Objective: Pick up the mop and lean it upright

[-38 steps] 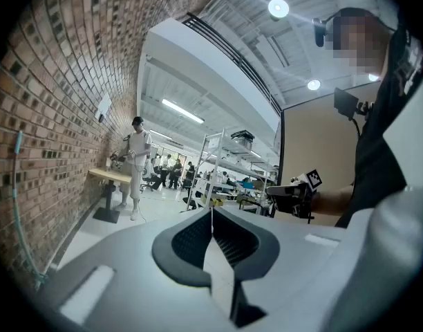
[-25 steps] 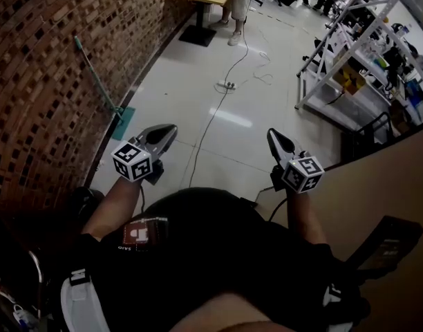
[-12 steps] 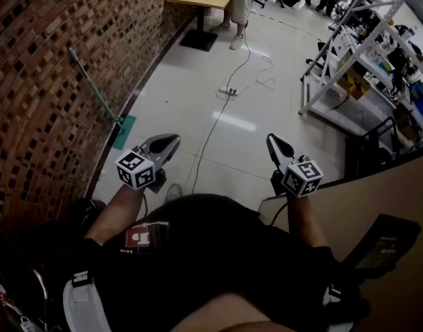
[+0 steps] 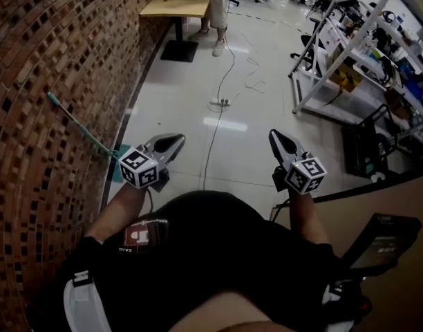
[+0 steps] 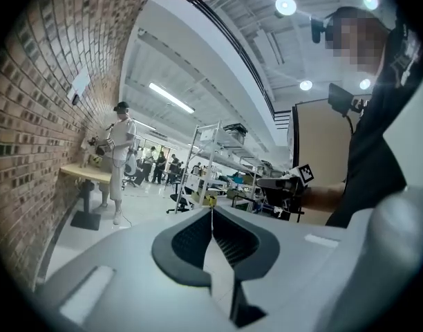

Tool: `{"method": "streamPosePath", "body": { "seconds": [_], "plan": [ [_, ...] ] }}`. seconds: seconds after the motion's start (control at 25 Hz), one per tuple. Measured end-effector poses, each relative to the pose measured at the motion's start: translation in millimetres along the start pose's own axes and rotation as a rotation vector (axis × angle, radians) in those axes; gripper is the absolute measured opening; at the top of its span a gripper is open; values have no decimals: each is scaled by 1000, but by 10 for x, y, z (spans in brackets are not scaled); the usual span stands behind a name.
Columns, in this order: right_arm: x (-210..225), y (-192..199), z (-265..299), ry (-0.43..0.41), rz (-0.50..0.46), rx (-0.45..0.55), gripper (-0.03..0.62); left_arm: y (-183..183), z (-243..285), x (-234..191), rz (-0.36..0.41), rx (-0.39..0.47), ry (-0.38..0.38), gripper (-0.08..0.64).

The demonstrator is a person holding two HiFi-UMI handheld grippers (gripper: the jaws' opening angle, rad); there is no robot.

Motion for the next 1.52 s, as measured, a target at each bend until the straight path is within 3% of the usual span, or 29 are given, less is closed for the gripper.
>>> {"method": "streamPosePath", "body": {
  "seconds": [0.2,0.4,0.8,0.96,1.16,1.28,1.4,1.52],
  "plan": [
    [65,-50,346,36,6,-7,14,-117,168,-478,2,-16,39,2],
    [404,-32,579,43,7,-21,14,-63,509,-730,-17,-31,43,2],
    [1528,-357,1449,-105,-33,-41,14,-294,1412,-1056,-20,36,-113,2],
    [1800,-469,1809,-188,-72,-59,14,-359,1653,-1156,-23,84,-184,2],
    [2034,-425,2155,-209,-52,-83,14,-326,1784,-1354,-32,71,-220,2],
    [2035,-437,2387,-205,-46,-75,14,-350,1786,-1589,-31,60,-214,2],
    [1928,-459,2574,-177,-17,-65,14,-447,1813,-1887,-26,38,-167,2],
    [1862,-481,2649,-152,-48,-67,14,-551,1874,-2138,-21,21,-110,2]
  ]
}}
Point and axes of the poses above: the fingertips, and each gripper's own axes: z forward along the fingers, x to its right, y out of its underside, the point moved 9 cm from there along -z, backward along the fingers, and after that the axes turned 13 degrees about y, right-handed, at the moved point
